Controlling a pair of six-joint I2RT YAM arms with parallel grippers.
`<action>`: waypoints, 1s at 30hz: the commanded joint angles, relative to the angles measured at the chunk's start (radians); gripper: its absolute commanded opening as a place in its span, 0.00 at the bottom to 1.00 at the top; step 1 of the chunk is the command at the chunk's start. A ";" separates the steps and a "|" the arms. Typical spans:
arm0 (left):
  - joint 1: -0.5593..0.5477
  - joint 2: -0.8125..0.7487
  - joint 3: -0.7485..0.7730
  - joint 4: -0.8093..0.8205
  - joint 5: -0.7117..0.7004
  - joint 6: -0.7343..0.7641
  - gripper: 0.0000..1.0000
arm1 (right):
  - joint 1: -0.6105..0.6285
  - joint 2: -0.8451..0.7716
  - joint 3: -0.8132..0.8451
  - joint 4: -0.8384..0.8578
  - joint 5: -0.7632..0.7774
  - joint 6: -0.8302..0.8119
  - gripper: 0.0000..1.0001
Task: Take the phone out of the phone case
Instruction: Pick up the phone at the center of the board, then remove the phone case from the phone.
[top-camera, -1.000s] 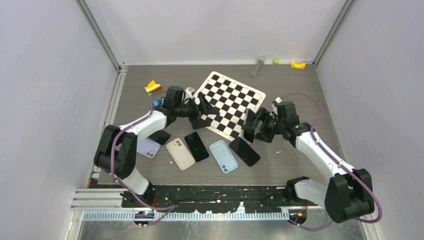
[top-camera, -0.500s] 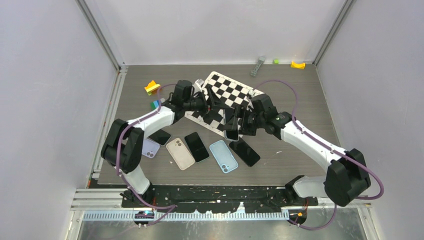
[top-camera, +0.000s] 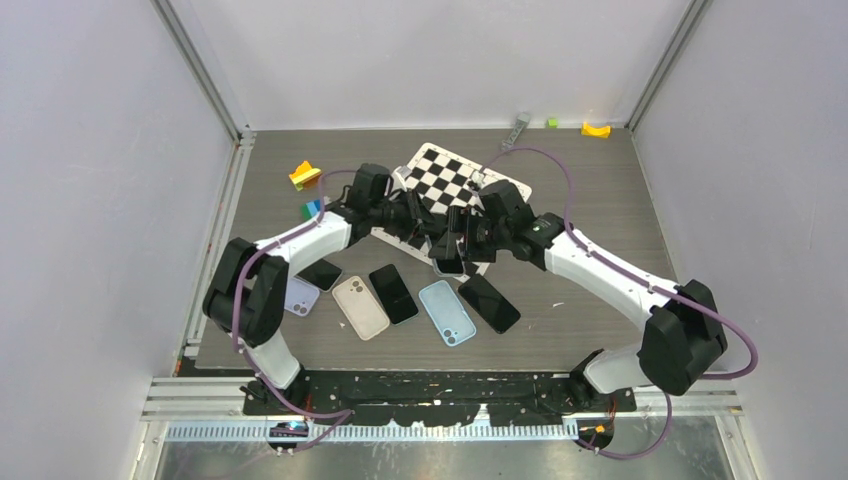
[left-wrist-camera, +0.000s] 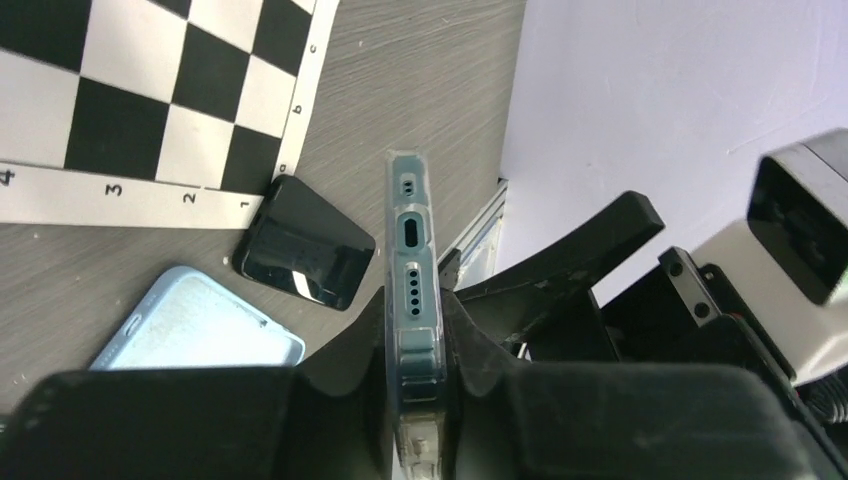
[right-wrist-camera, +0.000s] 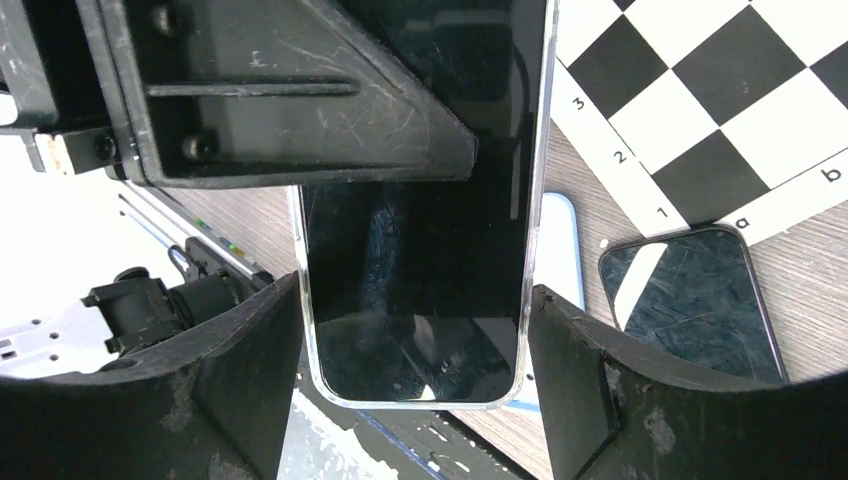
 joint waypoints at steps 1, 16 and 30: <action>-0.001 -0.007 0.048 -0.023 0.011 0.029 0.04 | 0.015 -0.014 0.073 0.044 0.017 -0.022 0.49; 0.286 -0.164 0.019 0.282 0.175 -0.212 0.00 | 0.015 -0.335 -0.065 0.277 0.126 0.108 1.00; 0.341 -0.221 -0.026 0.887 0.135 -0.750 0.00 | 0.058 -0.185 0.010 0.676 0.001 0.319 0.99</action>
